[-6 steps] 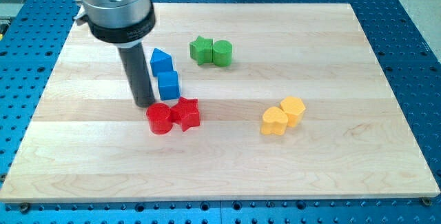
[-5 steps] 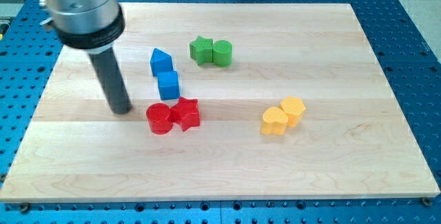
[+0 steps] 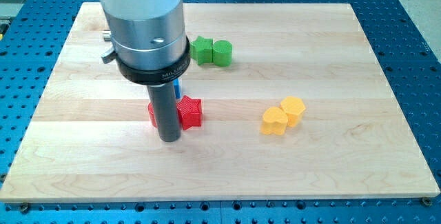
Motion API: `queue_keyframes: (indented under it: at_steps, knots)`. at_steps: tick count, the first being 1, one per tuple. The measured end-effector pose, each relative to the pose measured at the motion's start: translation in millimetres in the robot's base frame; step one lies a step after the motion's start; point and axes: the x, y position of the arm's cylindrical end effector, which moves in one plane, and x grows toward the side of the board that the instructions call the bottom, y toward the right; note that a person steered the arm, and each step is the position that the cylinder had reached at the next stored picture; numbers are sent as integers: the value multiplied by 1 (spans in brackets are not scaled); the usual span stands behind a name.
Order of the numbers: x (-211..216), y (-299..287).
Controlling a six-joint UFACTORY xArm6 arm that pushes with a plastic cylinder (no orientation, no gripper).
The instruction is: Move the red blocks away from each other slightly
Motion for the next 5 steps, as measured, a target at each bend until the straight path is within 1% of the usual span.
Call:
queue_keyframes:
  at_steps: [2, 3, 4, 5]
  knots:
    - [18, -45]
    - [13, -20]
    - [-7, 13]
    - [-8, 7]
